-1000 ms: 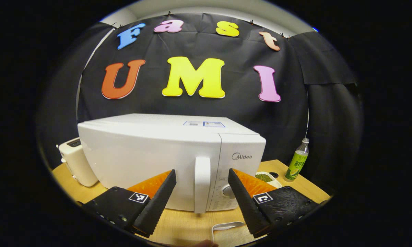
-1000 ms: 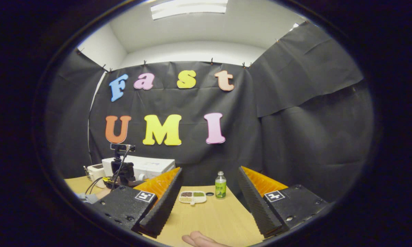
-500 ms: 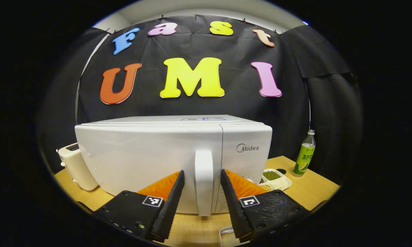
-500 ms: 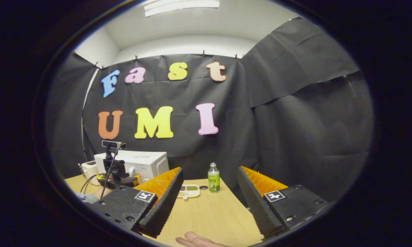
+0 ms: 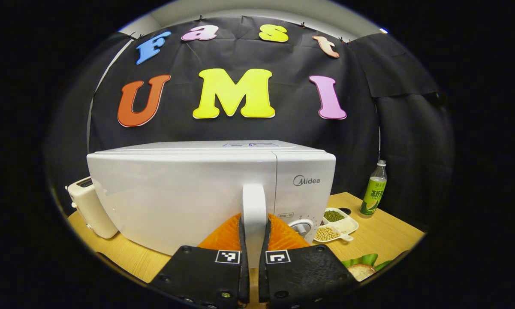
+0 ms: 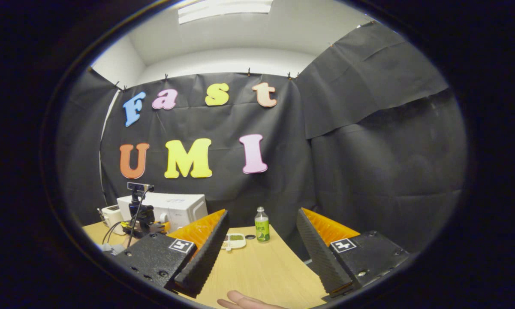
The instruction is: Open the microwave oven with the left hand, put the food in, and close the microwave oven.
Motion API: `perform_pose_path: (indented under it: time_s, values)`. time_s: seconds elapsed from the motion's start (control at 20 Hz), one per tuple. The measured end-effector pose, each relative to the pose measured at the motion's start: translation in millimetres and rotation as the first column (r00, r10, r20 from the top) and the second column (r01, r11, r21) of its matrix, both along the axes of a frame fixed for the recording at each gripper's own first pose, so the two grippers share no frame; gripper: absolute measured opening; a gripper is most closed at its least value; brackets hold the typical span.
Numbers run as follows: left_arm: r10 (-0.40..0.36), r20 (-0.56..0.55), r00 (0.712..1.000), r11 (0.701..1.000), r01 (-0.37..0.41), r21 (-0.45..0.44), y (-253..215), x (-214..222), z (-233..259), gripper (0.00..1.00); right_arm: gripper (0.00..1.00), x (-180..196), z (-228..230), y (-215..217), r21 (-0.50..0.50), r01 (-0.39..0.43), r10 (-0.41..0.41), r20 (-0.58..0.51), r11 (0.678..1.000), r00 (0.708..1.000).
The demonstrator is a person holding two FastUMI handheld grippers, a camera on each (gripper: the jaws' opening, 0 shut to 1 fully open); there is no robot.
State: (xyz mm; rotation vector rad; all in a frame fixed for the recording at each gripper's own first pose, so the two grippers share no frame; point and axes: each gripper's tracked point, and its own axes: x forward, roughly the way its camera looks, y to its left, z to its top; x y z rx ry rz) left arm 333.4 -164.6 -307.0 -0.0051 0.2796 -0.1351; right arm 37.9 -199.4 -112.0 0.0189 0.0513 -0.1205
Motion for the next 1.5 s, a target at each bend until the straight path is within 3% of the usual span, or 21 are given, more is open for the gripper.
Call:
perform_pose_path:
  time_s: [0.3, 0.45, 0.95, 1.25, 1.5]
  values:
    - [-0.069, 0.039, 0.997, 0.996, 0.071, -0.047, 13.0, -56.5, 9.6, 0.07, 0.93, -11.4, 6.5, 8.0, 0.003, -0.009, 0.009, -0.001, 1.000, 1.000]
    - [-0.101, 0.070, 0.992, 0.995, 0.102, -0.011, 25.9, -84.0, 15.7, 0.07, 0.93, -18.7, 11.8, 22.5, 0.020, -0.024, 0.024, 0.000, 1.000, 1.000]
    - [-0.179, 0.097, 0.979, 0.983, 0.182, -0.025, 82.7, -163.8, 24.1, 0.07, 0.93, -55.4, 33.3, 76.0, 0.009, -0.065, 0.065, 0.012, 0.998, 0.998]
    - [-0.178, 0.095, 0.979, 0.983, 0.181, -0.032, 135.5, -205.4, 29.5, 0.07, 0.93, -64.1, 38.3, 111.9, 0.001, -0.097, 0.097, 0.013, 0.995, 0.995]
    - [-0.125, 0.096, 0.987, 0.992, 0.128, -0.022, 191.2, -234.6, 33.0, 0.09, 0.93, -62.2, 40.5, 141.6, -0.033, -0.107, 0.107, 0.023, 0.994, 0.994]
